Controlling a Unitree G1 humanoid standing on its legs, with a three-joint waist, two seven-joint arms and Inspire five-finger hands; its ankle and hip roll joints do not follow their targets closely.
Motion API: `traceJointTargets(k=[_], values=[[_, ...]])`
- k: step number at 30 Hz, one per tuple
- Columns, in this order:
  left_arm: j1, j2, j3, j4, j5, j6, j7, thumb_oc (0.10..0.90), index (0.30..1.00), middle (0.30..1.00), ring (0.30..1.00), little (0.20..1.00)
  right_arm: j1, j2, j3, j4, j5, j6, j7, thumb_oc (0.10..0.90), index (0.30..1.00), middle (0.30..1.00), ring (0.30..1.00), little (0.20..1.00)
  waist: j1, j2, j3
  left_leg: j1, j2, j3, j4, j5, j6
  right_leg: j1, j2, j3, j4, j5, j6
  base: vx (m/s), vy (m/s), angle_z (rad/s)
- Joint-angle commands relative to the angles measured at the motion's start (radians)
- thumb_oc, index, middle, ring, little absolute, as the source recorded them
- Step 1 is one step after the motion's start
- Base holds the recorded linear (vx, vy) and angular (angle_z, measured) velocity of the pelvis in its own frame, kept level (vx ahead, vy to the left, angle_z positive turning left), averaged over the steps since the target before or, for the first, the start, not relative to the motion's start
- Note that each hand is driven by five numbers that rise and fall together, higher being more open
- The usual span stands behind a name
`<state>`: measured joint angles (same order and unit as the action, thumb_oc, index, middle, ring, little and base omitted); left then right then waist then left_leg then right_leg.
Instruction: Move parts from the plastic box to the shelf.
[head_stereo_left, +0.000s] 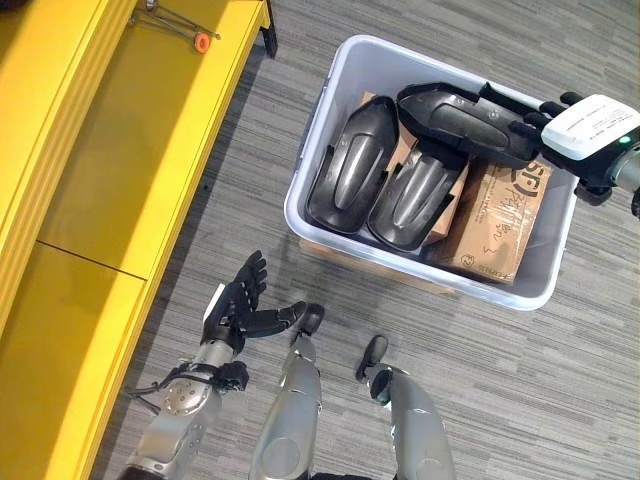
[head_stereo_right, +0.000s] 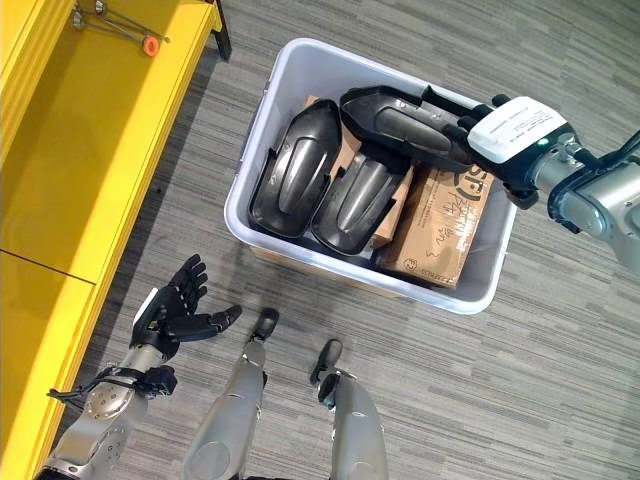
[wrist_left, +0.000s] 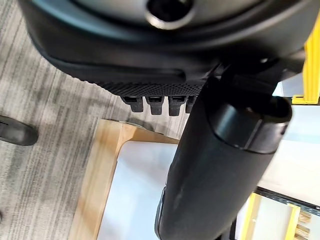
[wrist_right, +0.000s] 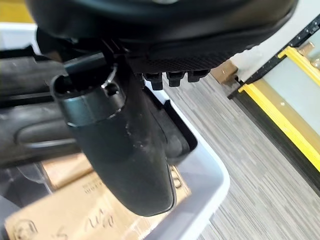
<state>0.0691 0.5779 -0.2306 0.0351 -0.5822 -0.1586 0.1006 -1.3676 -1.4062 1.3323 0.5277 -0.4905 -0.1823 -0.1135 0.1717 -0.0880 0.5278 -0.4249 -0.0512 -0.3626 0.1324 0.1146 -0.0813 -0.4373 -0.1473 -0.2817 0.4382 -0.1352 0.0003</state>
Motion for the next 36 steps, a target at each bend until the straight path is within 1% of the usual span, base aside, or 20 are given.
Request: traceJointTargets(k=[1,7,12,18,22,26,31,32,35,36], values=[[0.04,0.028,0.027,-0.096,0.008,-0.089,-0.007,0.9,1.0,1.0,1.0,1.0,-0.194,-0.067,0.043,0.059,-0.002,0.064,-0.07,0.9,1.0,1.0,1.0,1.0,-0.004,0.007,-0.028,0.052,0.103,0.021,0.02,-0.089,0.015,0.043,-0.034,0.075,0.014,-0.06,0.086,0.0,0.0,0.0],[0.031,0.018,0.018,-0.095,0.007,-0.094,-0.005,0.9,1.0,1.0,1.0,1.0,-0.192,-0.059,0.029,0.06,-0.001,0.066,-0.076,0.9,1.0,1.0,1.0,1.0,-0.006,0.014,-0.023,0.049,0.099,0.021,0.02,-0.089,0.017,0.037,-0.039,0.074,0.023,-0.062,0.086,0.0,0.0,0.0],[0.028,0.013,0.023,-0.098,0.005,-0.101,0.003,0.9,1.0,1.0,1.0,1.0,-0.231,-0.039,0.056,0.102,-0.015,0.075,-0.089,0.9,1.0,1.0,1.0,1.0,-0.006,0.021,-0.012,0.04,0.094,0.022,0.017,-0.087,0.017,0.027,-0.044,0.075,0.02,-0.055,0.087,0.0,0.0,0.0],[0.028,0.01,0.022,-0.102,0.002,-0.106,0.007,0.9,1.0,1.0,1.0,1.0,-0.248,-0.028,0.064,0.131,-0.022,0.083,-0.102,0.9,1.0,1.0,1.0,1.0,-0.007,0.028,-0.008,0.029,0.088,0.026,0.02,-0.086,0.02,0.019,-0.048,0.075,0.025,-0.054,0.087,0.0,-0.001,0.01],[0.027,0.036,0.022,-0.101,0.006,-0.11,0.011,0.9,1.0,1.0,1.0,1.0,-0.251,-0.002,0.068,0.204,-0.068,0.096,-0.111,0.9,1.0,1.0,1.0,1.0,0.0,0.027,-0.008,0.015,0.086,0.024,0.004,-0.076,0.018,-0.004,-0.05,0.074,0.027,-0.053,0.085,0.0,0.0,0.0],[0.031,0.052,0.026,-0.104,0.007,-0.112,0.014,0.9,1.0,1.0,1.0,1.0,-0.257,0.009,0.068,0.238,-0.08,0.103,-0.115,0.9,1.0,1.0,1.0,1.0,0.005,0.03,-0.008,0.002,0.084,0.025,0.002,-0.071,0.017,-0.024,-0.052,0.08,0.034,-0.053,0.085,0.0,0.0,0.0],[0.029,0.071,0.022,-0.105,0.006,-0.117,0.019,0.9,1.0,1.0,1.0,1.0,-0.266,0.007,0.068,0.286,-0.11,0.112,-0.124,0.9,1.0,1.0,1.0,1.0,0.012,0.043,-0.008,-0.044,0.072,0.026,0.016,-0.066,0.012,-0.084,-0.062,0.081,0.078,-0.071,0.079,0.0,0.0,0.0],[0.029,0.071,0.022,-0.105,0.006,-0.117,0.019,0.9,1.0,1.0,1.0,1.0,-0.267,0.007,0.068,0.286,-0.11,0.112,-0.125,0.9,1.0,1.0,1.0,1.0,0.012,0.043,-0.008,-0.045,0.071,0.027,0.017,-0.066,0.012,-0.086,-0.063,0.082,0.08,-0.072,0.079,-0.01,-0.012,0.05],[0.034,0.072,0.022,-0.108,0.008,-0.119,0.022,0.9,1.0,1.0,1.0,1.0,-0.272,0.005,0.068,0.309,-0.119,0.117,-0.133,0.9,1.0,1.0,1.0,1.0,0.013,0.052,-0.008,-0.063,0.067,0.029,0.02,-0.063,0.009,-0.111,-0.071,0.082,0.107,-0.085,0.077,0.02,-0.04,0.04],[0.035,0.073,0.022,-0.109,0.009,-0.119,0.023,0.9,1.0,1.0,1.0,1.0,-0.276,0.004,0.068,0.319,-0.122,0.12,-0.138,0.9,1.0,1.0,1.0,1.0,0.012,0.049,-0.008,-0.05,0.065,0.03,0.02,-0.086,0.007,-0.107,-0.073,0.089,0.128,-0.124,0.079,0.07,-0.089,0.08]])
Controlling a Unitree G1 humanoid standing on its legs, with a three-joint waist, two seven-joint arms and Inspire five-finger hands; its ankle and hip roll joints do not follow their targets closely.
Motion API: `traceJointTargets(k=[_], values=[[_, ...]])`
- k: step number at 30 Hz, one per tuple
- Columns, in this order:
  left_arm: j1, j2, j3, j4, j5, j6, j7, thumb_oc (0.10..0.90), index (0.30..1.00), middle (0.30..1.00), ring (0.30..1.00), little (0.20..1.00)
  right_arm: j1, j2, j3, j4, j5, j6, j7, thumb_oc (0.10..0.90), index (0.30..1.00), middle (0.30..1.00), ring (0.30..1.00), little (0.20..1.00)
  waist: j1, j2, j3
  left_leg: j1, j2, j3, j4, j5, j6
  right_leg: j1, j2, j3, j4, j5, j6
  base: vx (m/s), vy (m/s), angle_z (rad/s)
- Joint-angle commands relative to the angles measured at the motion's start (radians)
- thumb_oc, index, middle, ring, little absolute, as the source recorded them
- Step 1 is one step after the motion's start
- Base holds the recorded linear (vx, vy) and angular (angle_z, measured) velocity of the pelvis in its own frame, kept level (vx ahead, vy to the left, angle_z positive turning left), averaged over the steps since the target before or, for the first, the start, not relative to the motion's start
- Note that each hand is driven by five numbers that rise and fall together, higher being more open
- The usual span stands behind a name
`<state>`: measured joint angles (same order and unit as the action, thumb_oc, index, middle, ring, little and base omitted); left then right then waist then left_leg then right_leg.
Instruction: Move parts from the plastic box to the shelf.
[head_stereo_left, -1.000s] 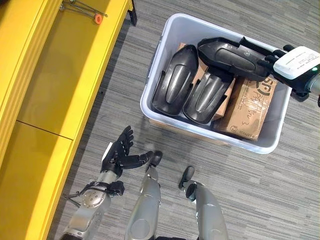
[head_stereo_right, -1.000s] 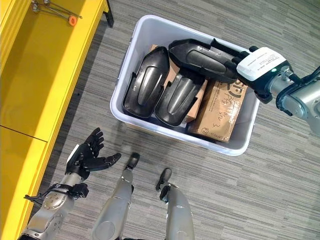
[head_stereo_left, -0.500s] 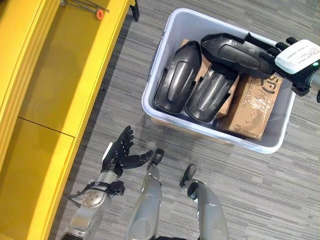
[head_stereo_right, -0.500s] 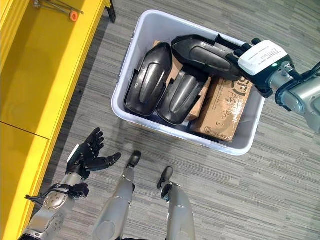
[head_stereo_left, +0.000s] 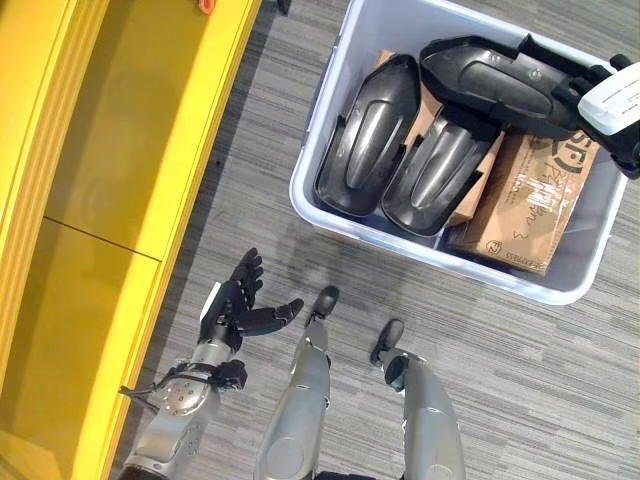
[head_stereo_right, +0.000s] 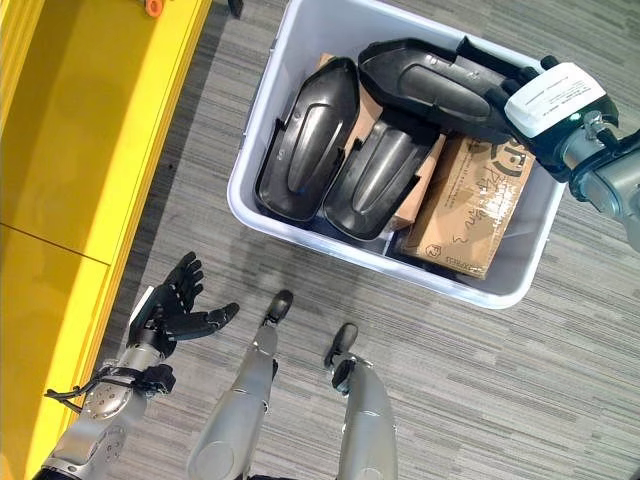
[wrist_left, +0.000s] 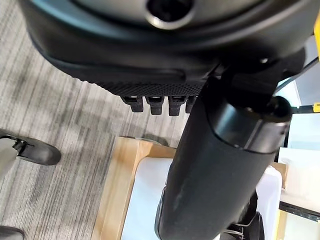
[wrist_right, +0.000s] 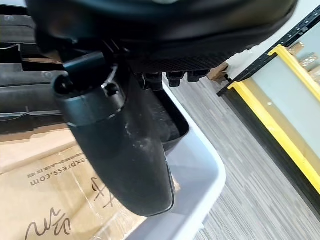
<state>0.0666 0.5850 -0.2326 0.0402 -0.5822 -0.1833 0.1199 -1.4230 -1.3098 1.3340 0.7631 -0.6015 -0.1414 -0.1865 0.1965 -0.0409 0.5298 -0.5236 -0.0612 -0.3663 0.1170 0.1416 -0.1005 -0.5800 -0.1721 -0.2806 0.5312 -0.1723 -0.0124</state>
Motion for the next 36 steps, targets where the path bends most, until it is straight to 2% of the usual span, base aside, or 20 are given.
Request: traceJointTargets(k=[1,6,8,14,19,28,29,31,36], values=[[0.038,0.067,0.025,-0.115,0.009,-0.095,0.006,0.9,1.0,1.0,1.0,1.0,-0.225,-0.095,0.066,0.091,-0.01,0.079,-0.066,0.9,1.0,1.0,1.0,1.0,-0.014,0.005,-0.01,0.043,0.072,0.035,0.035,-0.111,0.024,0.027,-0.053,0.088,0.045,-0.092,0.091,0.06,-0.098,0.17],[0.041,0.069,0.029,-0.118,0.009,-0.098,0.015,0.9,1.0,1.0,1.0,1.0,-0.249,-0.108,0.066,0.116,-0.013,0.091,-0.083,0.9,1.0,1.0,1.0,1.0,-0.007,0.017,-0.01,-0.003,0.064,0.025,0.034,-0.088,0.007,-0.045,-0.073,0.086,0.127,-0.135,0.08,-0.03,-0.067,0.14],[0.037,0.058,0.022,-0.119,0.009,-0.1,0.018,0.9,1.0,1.0,1.0,1.0,-0.258,-0.11,0.066,0.153,-0.006,0.097,-0.091,0.9,1.0,1.0,1.0,1.0,-0.006,0.032,-0.01,-0.034,0.057,0.025,0.031,-0.073,-0.004,-0.088,-0.088,0.08,0.174,-0.162,0.071,-0.05,-0.111,0.24],[0.037,0.058,0.019,-0.123,0.012,-0.104,0.021,0.9,1.0,1.0,1.0,1.0,-0.27,-0.106,0.066,0.191,-0.016,0.106,-0.097,0.9,1.0,1.0,1.0,1.0,-0.006,0.042,-0.01,-0.09,0.044,0.029,0.037,-0.057,-0.015,-0.18,-0.107,0.093,0.246,-0.188,0.064,-0.04,-0.052,0.16],[0.035,0.032,0.0,-0.124,0.006,-0.11,0.028,0.9,1.0,1.0,1.0,1.0,-0.251,-0.097,0.066,0.193,0.0,0.108,-0.095,0.9,1.0,1.0,1.0,1.0,-0.024,0.076,-0.01,-0.146,0.037,0.054,0.072,-0.063,-0.021,-0.257,-0.123,0.109,0.299,-0.189,0.065,-0.03,-0.031,0.04],[0.007,-0.026,-0.032,-0.126,0.005,-0.118,0.035,0.9,1.0,1.0,1.0,1.0,-0.193,-0.047,0.064,0.22,0.043,0.103,-0.071,0.9,1.0,1.0,1.0,1.0,-0.064,0.126,-0.01,-0.196,0.039,0.092,0.114,-0.077,-0.024,-0.302,-0.123,0.117,0.294,-0.159,0.07,-0.01,0.002,0.06],[0.007,-0.026,-0.033,-0.126,0.005,-0.118,0.035,0.9,1.0,1.0,1.0,1.0,-0.191,-0.048,0.063,0.219,0.043,0.103,-0.071,0.9,1.0,1.0,1.0,1.0,-0.063,0.127,-0.01,-0.197,0.039,0.092,0.115,-0.077,-0.024,-0.301,-0.123,0.116,0.294,-0.159,0.07,-0.01,0.007,0.04],[-0.007,-0.024,-0.031,-0.127,0.021,-0.115,0.041,0.9,1.0,1.0,1.0,1.0,-0.085,-0.031,-0.001,0.195,0.051,0.097,-0.052,0.9,1.0,1.0,1.0,1.0,-0.063,0.121,-0.01,-0.202,0.042,0.091,0.121,-0.081,-0.023,-0.29,-0.128,0.101,0.276,-0.143,0.077,-0.01,0.012,0.08],[-0.022,-0.018,-0.032,-0.13,0.031,-0.11,0.041,0.9,1.0,1.0,1.0,1.0,0.01,-0.004,-0.052,0.13,0.068,0.084,-0.019,0.9,1.0,1.0,1.0,1.0,-0.058,0.11,-0.01,-0.195,0.043,0.086,0.129,-0.087,-0.021,-0.251,-0.136,0.074,0.249,-0.13,0.084,0.0,0.018,0.03]])
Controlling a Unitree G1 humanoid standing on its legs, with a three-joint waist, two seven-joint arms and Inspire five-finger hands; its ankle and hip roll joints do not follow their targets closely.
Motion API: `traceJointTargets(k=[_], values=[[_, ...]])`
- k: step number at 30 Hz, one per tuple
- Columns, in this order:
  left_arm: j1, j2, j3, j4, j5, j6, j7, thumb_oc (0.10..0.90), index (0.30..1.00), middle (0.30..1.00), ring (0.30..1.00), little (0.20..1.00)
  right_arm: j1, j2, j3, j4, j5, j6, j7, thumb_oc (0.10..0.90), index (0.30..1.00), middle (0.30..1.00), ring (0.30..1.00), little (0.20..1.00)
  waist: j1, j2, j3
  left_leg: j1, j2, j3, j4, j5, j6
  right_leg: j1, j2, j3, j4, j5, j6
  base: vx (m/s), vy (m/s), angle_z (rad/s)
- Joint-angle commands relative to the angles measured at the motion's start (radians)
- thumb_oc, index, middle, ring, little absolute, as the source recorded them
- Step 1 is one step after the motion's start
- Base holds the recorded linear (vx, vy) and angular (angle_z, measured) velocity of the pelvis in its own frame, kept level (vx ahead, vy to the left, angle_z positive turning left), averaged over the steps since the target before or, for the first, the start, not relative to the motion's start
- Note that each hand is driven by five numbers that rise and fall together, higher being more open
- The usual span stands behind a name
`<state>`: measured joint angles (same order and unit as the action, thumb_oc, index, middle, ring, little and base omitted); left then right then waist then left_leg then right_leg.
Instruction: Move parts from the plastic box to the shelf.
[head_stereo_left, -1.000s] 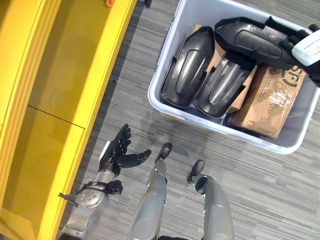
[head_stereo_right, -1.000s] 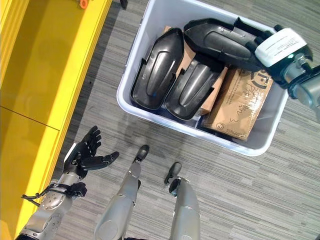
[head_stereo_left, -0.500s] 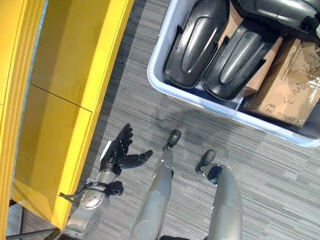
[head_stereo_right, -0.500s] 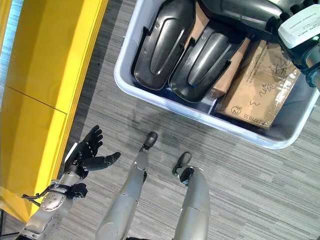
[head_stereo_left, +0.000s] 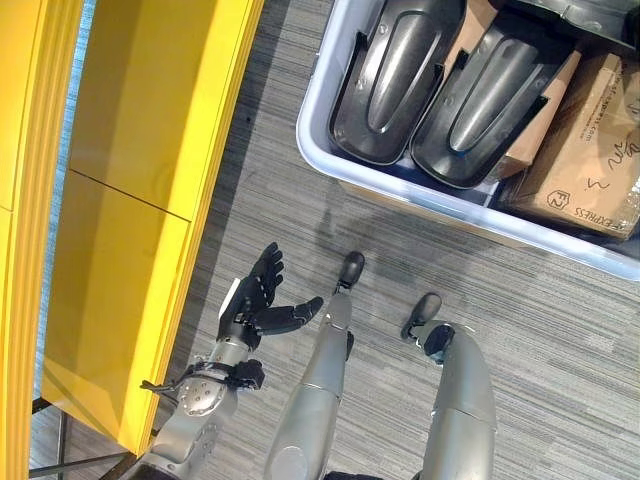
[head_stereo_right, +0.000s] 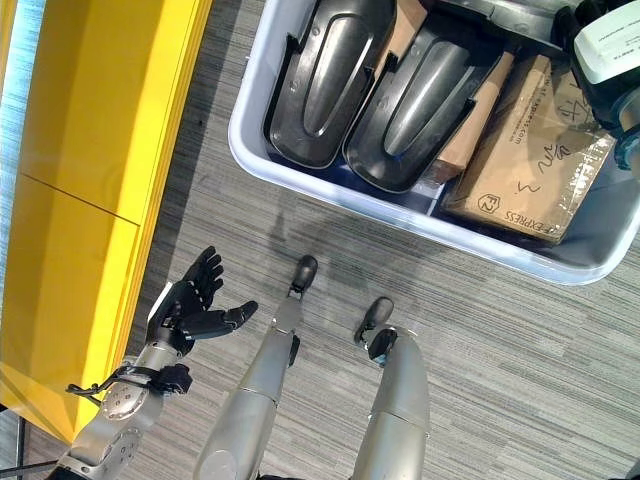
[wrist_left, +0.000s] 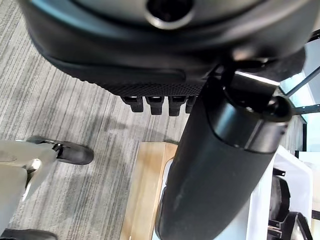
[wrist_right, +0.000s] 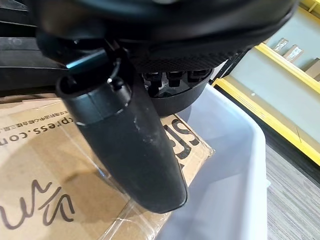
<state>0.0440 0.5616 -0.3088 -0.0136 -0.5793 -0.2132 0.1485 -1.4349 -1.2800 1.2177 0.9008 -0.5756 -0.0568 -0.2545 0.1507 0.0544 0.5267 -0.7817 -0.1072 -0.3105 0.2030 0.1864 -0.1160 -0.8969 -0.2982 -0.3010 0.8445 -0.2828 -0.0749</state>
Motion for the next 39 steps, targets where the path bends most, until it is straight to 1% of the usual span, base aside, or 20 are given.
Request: traceJointTargets(k=[1,10,11,12,13,15,20,24,28,34,39], values=[[-0.007,0.008,0.044,-0.076,0.029,-0.079,0.011,0.9,1.0,1.0,1.0,1.0,0.043,-0.025,0.059,-0.034,0.042,-0.006,0.058,0.9,1.0,1.0,1.0,1.0,-0.009,0.007,-0.007,0.069,0.089,0.028,0.044,-0.134,-0.004,0.083,-0.011,0.088,-0.078,-0.017,0.148,0.01,0.034,0.12],[-0.04,0.03,0.048,-0.076,0.026,-0.065,0.0,0.9,1.0,1.0,1.0,1.0,0.168,0.036,-0.056,-0.17,0.115,-0.038,0.105,0.9,1.0,1.0,1.0,1.0,0.024,-0.027,-0.007,0.127,0.086,-0.005,0.043,-0.145,0.007,0.221,-0.02,0.022,-0.154,0.017,0.162,0.02,0.034,0.12],[-0.048,0.031,0.048,-0.071,0.026,-0.063,0.0,0.9,1.0,1.0,1.0,1.0,0.179,0.054,-0.079,-0.167,0.135,-0.038,0.105,0.9,1.0,1.0,1.0,1.0,0.033,-0.036,-0.007,0.141,0.085,-0.009,0.041,-0.149,0.009,0.252,-0.02,0.012,-0.173,0.022,0.166,0.03,0.045,0.13],[-0.047,0.033,0.048,-0.071,0.026,-0.062,0.0,0.9,1.0,1.0,1.0,1.0,0.185,0.055,-0.084,-0.167,0.134,-0.038,0.105,0.9,1.0,1.0,1.0,1.0,0.034,-0.035,-0.007,0.143,0.086,-0.011,0.04,-0.149,0.009,0.256,-0.018,0.009,-0.177,0.024,0.166,0.05,0.07,0.19],[-0.058,0.036,0.049,-0.074,0.026,-0.061,-0.002,0.9,1.0,1.0,1.0,1.0,0.194,0.074,-0.109,-0.17,0.162,-0.039,0.109,0.9,1.0,1.0,1.0,1.0,0.041,-0.046,-0.007,0.158,0.084,-0.017,0.039,-0.15,0.012,0.289,-0.019,-0.002,-0.194,0.032,0.171,0.04,0.056,0.19],[-0.06,0.044,0.047,-0.076,0.021,-0.061,-0.008,0.9,1.0,1.0,1.0,1.0,0.219,0.087,-0.139,-0.172,0.179,-0.04,0.11,0.9,1.0,1.0,1.0,1.0,0.05,-0.052,-0.007,0.17,0.083,-0.027,0.038,-0.151,0.017,0.315,-0.019,-0.014,-0.209,0.039,0.173,0.04,0.058,0.11],[-0.071,0.052,0.051,-0.08,0.014,-0.054,-0.015,0.9,1.0,1.0,1.0,1.0,0.239,0.136,-0.171,-0.141,0.208,-0.042,0.128,0.9,1.0,1.0,1.0,1.0,0.073,-0.066,-0.007,0.187,0.073,-0.045,0.035,-0.151,0.023,0.372,-0.025,-0.047,-0.238,0.044,0.179,0.03,0.042,0.08],[-0.073,0.055,0.063,-0.079,0.009,-0.051,-0.016,0.9,1.0,1.0,1.0,1.0,0.223,0.169,-0.184,-0.147,0.231,-0.043,0.13,0.9,1.0,1.0,1.0,1.0,0.091,-0.077,-0.007,0.205,0.063,-0.057,0.033,-0.152,0.029,0.416,-0.027,-0.063,-0.257,0.048,0.181,0.04,0.05,0.15],[-0.074,0.059,0.072,-0.079,0.007,-0.053,-0.014,0.9,1.0,1.0,1.0,1.0,0.202,0.187,-0.197,-0.149,0.242,-0.037,0.115,0.9,1.0,1.0,1.0,1.0,0.1,-0.084,-0.007,0.224,0.06,-0.062,0.033,-0.154,0.032,0.442,-0.025,-0.068,-0.268,0.046,0.178,0.02,0.025,0.04],[-0.077,0.066,0.073,-0.076,-0.007,-0.054,-0.017,0.9,1.0,1.0,1.0,1.0,0.206,0.193,-0.207,-0.147,0.248,-0.035,0.111,0.9,1.0,1.0,1.0,1.0,0.099,-0.096,-0.007,0.244,0.064,-0.059,0.033,-0.159,0.034,0.463,-0.019,-0.065,-0.279,0.045,0.172,0.0,0.0,0.0],[-0.08,0.069,0.067,-0.074,-0.012,-0.055,-0.022,0.9,1.0,1.0,1.0,1.0,0.22,0.209,-0.216,-0.121,0.248,-0.035,0.109,0.9,1.0,1.0,1.0,1.0,0.097,-0.099,-0.007,0.247,0.067,-0.057,0.035,-0.162,0.034,0.465,-0.012,-0.059,-0.289,0.044,0.168,-0.01,0.001,-0.01]])
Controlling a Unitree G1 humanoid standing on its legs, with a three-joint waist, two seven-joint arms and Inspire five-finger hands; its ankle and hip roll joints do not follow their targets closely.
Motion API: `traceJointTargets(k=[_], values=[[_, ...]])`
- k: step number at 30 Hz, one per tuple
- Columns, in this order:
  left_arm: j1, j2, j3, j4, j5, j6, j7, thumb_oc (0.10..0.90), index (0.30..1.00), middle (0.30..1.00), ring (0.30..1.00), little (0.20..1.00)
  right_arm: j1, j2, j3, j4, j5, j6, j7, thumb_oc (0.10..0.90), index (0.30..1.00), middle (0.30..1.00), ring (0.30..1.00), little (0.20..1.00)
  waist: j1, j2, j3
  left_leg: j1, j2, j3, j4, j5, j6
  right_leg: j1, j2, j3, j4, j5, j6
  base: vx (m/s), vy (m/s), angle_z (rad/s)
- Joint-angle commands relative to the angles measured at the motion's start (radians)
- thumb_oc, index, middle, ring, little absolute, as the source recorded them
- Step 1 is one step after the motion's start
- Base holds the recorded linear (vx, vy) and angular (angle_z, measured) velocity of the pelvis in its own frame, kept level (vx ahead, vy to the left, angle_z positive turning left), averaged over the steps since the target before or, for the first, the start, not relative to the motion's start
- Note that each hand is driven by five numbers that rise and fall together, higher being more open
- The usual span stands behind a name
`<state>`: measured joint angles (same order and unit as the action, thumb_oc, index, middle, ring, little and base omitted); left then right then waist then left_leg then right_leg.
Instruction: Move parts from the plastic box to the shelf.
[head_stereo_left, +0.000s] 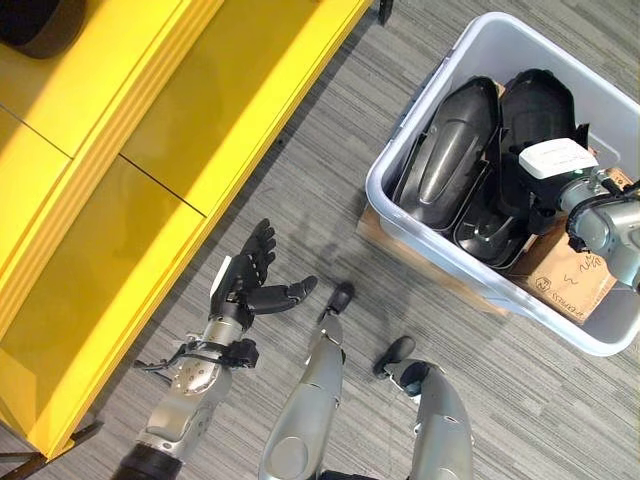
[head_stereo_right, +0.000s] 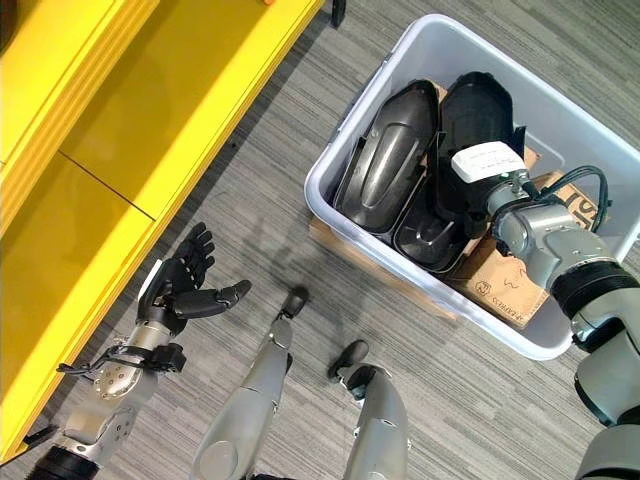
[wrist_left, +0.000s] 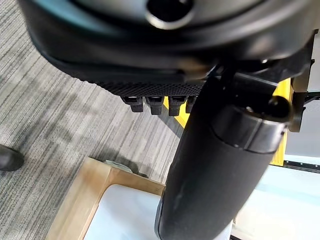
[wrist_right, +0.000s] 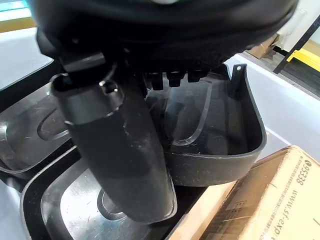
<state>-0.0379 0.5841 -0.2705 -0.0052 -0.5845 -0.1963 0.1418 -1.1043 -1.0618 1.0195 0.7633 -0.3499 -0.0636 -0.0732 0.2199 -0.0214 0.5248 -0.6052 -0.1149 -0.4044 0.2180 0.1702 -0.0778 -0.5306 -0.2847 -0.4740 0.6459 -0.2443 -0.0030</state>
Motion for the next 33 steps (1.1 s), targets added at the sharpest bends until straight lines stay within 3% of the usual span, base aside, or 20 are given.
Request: traceJointTargets(k=[1,7,21,28,33], values=[[0.004,0.043,0.028,-0.083,-0.006,-0.07,-0.015,0.9,1.0,1.0,1.0,1.0,-0.098,0.005,-0.024,0.028,0.021,-0.027,-0.072,0.9,1.0,1.0,1.0,1.0,0.025,-0.024,-0.005,0.07,0.078,0.04,0.02,-0.145,-0.005,0.094,-0.021,0.119,-0.093,0.006,0.095,-0.03,0.001,-0.06],[0.014,0.045,0.036,-0.086,-0.002,-0.07,-0.015,0.9,1.0,1.0,1.0,1.0,-0.055,0.033,-0.06,0.055,0.019,-0.02,-0.082,0.9,1.0,1.0,1.0,1.0,0.018,-0.027,-0.005,0.08,0.092,0.048,0.016,-0.145,-0.006,0.095,-0.005,0.131,-0.113,0.014,0.095,-0.03,-0.004,-0.1],[0.019,0.058,0.057,-0.084,0.006,-0.066,-0.02,0.9,1.0,1.0,1.0,1.0,0.046,0.038,-0.163,-0.063,0.069,-0.028,-0.088,0.9,1.0,1.0,1.0,1.0,-0.006,-0.075,-0.005,0.143,0.115,0.058,0.021,-0.164,-0.004,0.171,0.012,0.127,-0.162,0.043,0.111,-0.01,0.001,-0.03],[0.023,0.06,0.063,-0.083,0.005,-0.064,-0.019,0.9,1.0,1.0,1.0,1.0,0.058,0.048,-0.179,-0.055,0.071,-0.025,-0.093,0.9,1.0,1.0,1.0,1.0,-0.005,-0.078,-0.006,0.147,0.117,0.059,0.024,-0.167,-0.003,0.175,0.013,0.126,-0.165,0.045,0.111,0.0,0.0,0.0],[0.041,0.059,0.081,-0.085,-0.002,-0.067,-0.011,0.9,1.0,1.0,1.0,1.0,0.059,0.116,-0.231,0.011,0.079,-0.005,-0.134,0.9,1.0,1.0,1.0,1.0,-0.002,-0.082,-0.015,0.152,0.12,0.069,0.023,-0.173,0.002,0.185,0.021,0.132,-0.188,0.057,0.115,-0.01,0.018,-0.06]])
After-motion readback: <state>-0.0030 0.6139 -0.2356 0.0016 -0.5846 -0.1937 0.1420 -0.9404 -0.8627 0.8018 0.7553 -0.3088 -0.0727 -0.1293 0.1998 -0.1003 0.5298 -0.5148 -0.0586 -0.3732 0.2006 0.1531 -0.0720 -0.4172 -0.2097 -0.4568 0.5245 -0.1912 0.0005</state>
